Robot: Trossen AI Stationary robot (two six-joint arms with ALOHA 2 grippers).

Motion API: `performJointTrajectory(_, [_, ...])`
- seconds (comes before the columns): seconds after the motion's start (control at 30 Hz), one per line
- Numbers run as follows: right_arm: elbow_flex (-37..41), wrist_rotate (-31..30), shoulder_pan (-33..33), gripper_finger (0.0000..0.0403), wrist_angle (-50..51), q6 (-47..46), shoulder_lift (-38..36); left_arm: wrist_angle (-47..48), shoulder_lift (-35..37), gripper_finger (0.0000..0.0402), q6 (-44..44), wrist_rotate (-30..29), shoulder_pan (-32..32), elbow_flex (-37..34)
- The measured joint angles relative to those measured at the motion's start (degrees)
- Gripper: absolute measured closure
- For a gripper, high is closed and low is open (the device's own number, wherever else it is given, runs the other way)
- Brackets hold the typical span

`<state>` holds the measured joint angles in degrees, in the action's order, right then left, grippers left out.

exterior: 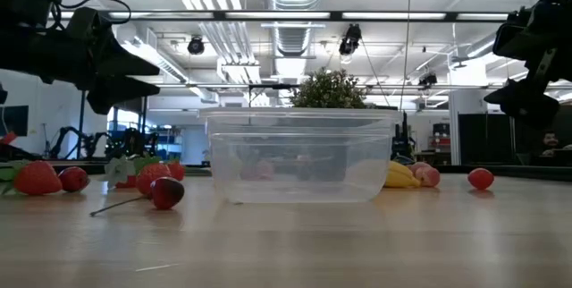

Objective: Pick and placing Produce into tupperware

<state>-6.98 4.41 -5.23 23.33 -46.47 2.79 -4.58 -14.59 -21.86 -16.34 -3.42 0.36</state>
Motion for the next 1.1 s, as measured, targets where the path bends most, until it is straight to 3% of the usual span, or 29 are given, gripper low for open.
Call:
performJointTrajectory(0.3, [0.02,-0.39,0.02,0.0115,-0.92,-0.99,0.0,0.0,0.0,0.0168,0.01,0.0,0.0,0.0])
performJointTrajectory(0.47, [0.0,-14.38,0.03,0.0115,-8.17,-0.78,0.03,0.0,0.0,0.0168,0.0,0.0,0.01,-0.01])
performJointTrajectory(0.6, [-0.02,-19.12,0.02,0.0115,-11.85,1.18,0.02,0.0,0.0,0.0168,0.0,0.0,0.02,-0.01])
performJointTrajectory(0.77, [-0.02,-20.71,0.02,0.0115,-14.85,3.36,-0.1,0.0,0.0,0.0168,0.0,0.0,0.02,0.0])
performJointTrajectory(0.87, [-1.08,-15.96,0.02,0.0115,-15.7,6.14,1.0,0.0,0.0,0.0169,0.0,0.0,0.01,0.0])
performJointTrajectory(0.97, [-4.19,-12.94,0.0,0.0115,-10.77,12.16,5.7,0.0,0.0,0.0168,0.0,0.0,0.01,-0.01])
performJointTrajectory(1.1, [-11.61,-15.78,0.02,0.0115,-2.66,13.22,16.49,0.0,0.0,0.0168,-0.01,0.0,0.01,0.0])
